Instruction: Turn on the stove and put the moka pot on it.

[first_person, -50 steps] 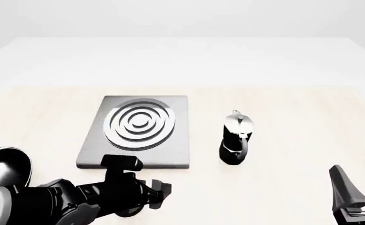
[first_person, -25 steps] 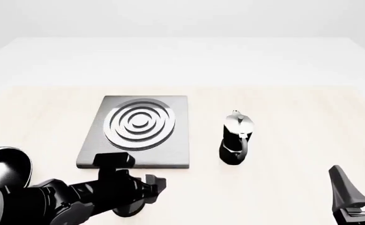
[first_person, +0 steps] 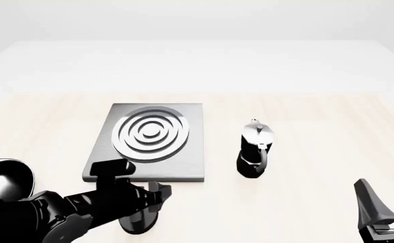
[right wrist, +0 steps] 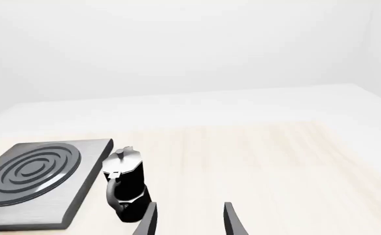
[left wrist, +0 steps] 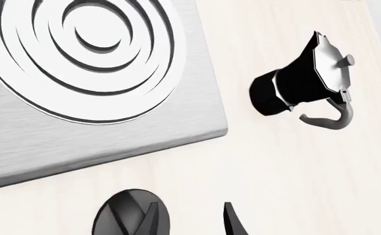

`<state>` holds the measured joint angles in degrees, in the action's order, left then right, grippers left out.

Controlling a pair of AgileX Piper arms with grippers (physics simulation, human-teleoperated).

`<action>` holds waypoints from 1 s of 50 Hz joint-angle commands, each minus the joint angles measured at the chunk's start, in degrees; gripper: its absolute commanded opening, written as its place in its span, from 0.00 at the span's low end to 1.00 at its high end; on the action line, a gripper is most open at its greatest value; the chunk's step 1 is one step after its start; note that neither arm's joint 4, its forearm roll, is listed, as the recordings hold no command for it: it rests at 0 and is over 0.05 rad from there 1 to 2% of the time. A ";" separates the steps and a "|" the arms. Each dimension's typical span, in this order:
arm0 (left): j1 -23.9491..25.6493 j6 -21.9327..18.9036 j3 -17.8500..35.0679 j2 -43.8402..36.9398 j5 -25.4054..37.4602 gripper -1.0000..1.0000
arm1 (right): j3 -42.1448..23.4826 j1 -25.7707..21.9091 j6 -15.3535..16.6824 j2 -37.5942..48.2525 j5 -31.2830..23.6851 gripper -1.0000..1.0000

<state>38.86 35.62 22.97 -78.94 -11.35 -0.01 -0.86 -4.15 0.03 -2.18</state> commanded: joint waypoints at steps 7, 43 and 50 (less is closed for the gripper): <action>-1.45 0.02 -1.72 0.92 0.48 1.00 | -0.01 -0.48 0.18 0.01 0.10 1.00; -3.41 -1.18 -2.81 3.20 1.50 1.00 | -0.01 -0.99 0.33 0.01 0.39 1.00; -6.76 -5.27 -0.95 9.24 5.42 1.00 | -0.02 -1.17 0.31 0.01 0.60 1.00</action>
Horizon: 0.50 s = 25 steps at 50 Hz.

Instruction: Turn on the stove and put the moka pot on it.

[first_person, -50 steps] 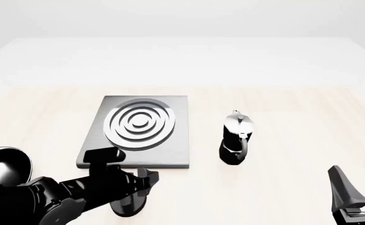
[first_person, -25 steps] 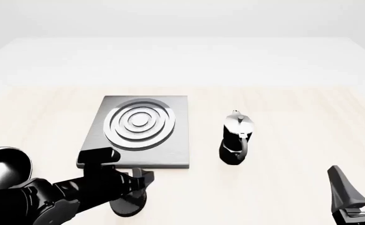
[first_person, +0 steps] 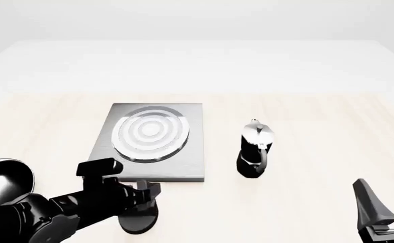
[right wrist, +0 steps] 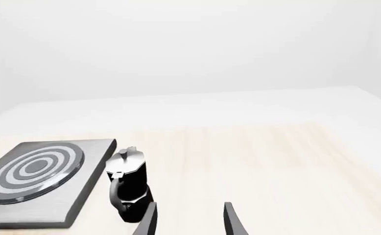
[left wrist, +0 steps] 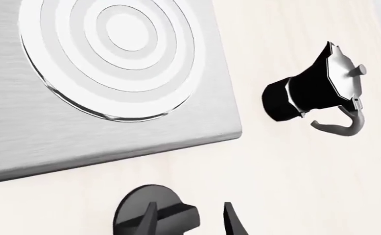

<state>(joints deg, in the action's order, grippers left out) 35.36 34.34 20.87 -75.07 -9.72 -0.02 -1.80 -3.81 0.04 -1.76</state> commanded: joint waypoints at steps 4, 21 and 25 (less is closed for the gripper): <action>-6.43 -7.31 3.62 12.82 8.72 1.00 | -0.02 -0.36 0.04 0.01 0.37 1.00; -15.79 -19.60 12.43 35.64 22.04 1.00 | 0.00 -1.21 0.56 -0.02 0.84 1.00; -19.33 -23.17 11.40 40.77 21.85 1.00 | -0.06 -1.41 0.73 -0.02 0.84 1.00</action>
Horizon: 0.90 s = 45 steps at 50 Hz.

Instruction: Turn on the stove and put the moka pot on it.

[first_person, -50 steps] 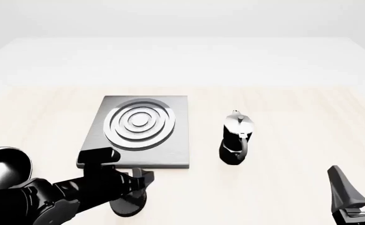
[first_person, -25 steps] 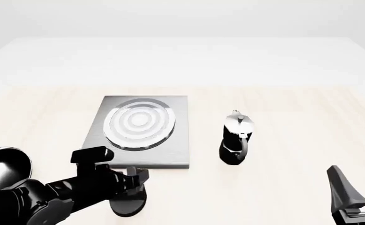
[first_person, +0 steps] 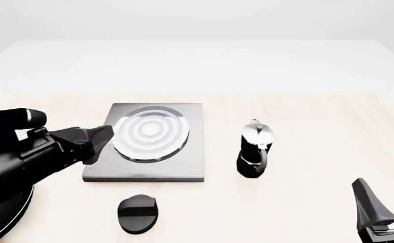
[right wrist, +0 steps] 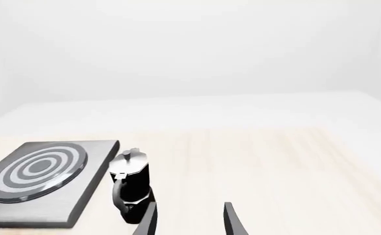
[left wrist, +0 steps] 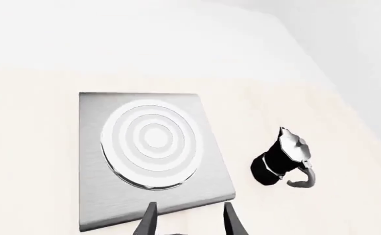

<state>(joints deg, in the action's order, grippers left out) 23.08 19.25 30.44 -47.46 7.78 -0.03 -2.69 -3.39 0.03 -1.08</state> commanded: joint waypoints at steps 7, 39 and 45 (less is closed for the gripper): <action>-9.92 -9.80 0.33 18.04 4.48 1.00 | -0.14 -0.70 0.36 -0.01 0.35 1.00; -20.62 -19.12 -10.28 47.03 6.74 1.00 | -3.27 -1.67 0.78 -0.01 -0.55 1.00; -22.28 -20.54 -11.71 47.46 3.10 1.00 | -3.15 -1.80 0.95 -0.01 -0.41 1.00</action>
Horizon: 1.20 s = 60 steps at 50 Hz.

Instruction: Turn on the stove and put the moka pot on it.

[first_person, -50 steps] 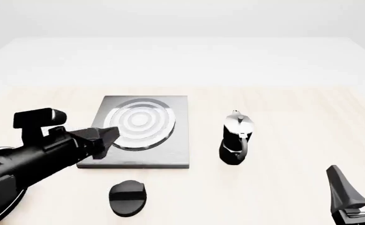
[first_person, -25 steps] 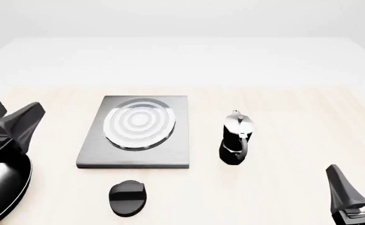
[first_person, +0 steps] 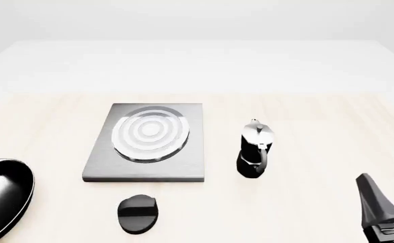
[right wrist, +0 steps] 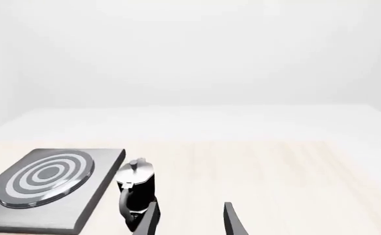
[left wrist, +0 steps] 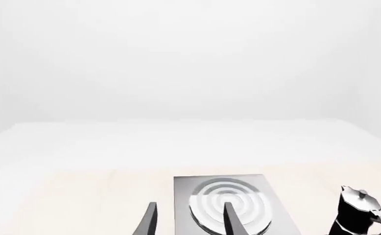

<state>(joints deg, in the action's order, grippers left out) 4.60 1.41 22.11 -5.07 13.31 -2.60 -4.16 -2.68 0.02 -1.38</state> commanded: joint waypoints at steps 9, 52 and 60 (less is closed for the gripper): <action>-4.47 -3.70 -5.75 5.07 -6.32 1.00 | -1.09 -0.68 0.45 0.00 -0.52 1.00; -8.20 -5.74 -18.67 5.07 -14.99 1.00 | -15.07 -4.64 6.35 0.38 -15.53 1.00; -8.29 -5.64 -19.59 5.07 -15.42 1.00 | -17.71 -7.10 5.54 8.77 -14.87 1.00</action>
<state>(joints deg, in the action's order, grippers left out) -3.52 -4.25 3.61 -0.01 -1.76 -16.77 -8.87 2.76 2.95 -14.21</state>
